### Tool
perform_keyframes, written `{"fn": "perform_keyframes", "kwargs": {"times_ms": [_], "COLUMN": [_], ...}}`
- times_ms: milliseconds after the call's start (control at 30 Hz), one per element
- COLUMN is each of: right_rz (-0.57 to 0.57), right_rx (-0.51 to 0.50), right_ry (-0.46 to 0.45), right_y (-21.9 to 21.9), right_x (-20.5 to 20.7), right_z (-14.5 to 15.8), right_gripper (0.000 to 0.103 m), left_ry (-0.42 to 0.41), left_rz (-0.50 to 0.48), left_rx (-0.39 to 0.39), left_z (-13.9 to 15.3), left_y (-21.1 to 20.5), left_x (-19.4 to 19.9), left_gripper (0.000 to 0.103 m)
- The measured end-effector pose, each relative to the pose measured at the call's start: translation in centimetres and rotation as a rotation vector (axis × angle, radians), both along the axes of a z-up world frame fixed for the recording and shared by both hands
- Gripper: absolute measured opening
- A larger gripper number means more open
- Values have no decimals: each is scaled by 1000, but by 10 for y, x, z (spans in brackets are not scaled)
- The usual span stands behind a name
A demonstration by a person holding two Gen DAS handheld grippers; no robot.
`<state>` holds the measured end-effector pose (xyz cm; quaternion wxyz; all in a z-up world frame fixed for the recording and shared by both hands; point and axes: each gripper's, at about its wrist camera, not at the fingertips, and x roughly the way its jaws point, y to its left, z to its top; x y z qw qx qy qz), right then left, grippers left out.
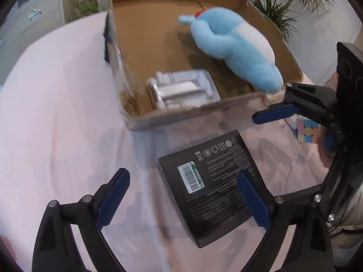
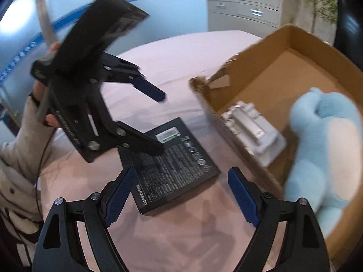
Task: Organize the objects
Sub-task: 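Grasp the black UGREEN box on the table with both grippers, then lift the black box, carry it into the cardboard box and release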
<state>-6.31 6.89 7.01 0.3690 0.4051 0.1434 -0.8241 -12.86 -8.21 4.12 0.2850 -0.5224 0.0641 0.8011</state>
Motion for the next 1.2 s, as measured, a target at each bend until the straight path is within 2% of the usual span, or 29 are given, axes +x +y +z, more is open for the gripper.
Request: {"fn": "perform_keyframes", "kwargs": {"times_ms": [67,133,200,300,367,467,600,767,800,933,1000,1133,1200], "right_rz": [43,96,164,210,215,202,161,147,148,155,154,147,146], "right_rx": [33,69,48,108,132,112,69,64,62,40,33,29,28], "right_ry": [53,66,68,132,143,109,-14,-1,5,12,20,18,24], "right_y": [-3,-9,-12,-20,-24,-24,-25,-29,-29,-30,-31,-34,-37], "right_x": [5,10,13,22,22,15,-4,-5,-5,-7,-7,-9,-10], "right_z": [-13,-28,-34,-45,-52,-56,-60,-58,-57,-51,-48,-45,-41], "right_gripper": [96,102,102,102,102,102,102,99,98,93,91,89,81], "left_ry": [-32,-48,-71,-114,-138,-169,-152,-151,-132,-128,-131,-133,-128], "left_rz": [-17,-27,-48,-68,-65,-50,-44,36,28,28,39,73,90], "left_rx": [8,9,60,116,141,188,197,225,194,209,216,241,242], "left_z": [-9,-17,-21,-29,-34,-38,-36,-36,-35,-34,-32,-24,-24], "left_y": [2,4,4,6,5,-2,-5,-10,-8,-16,-21,-39,-36], "left_x": [-2,-2,-3,-5,-5,-6,0,-5,-3,-1,-1,-1,-5], "left_gripper": [95,95,96,101,103,103,103,103,103,103,98,74,65]}}
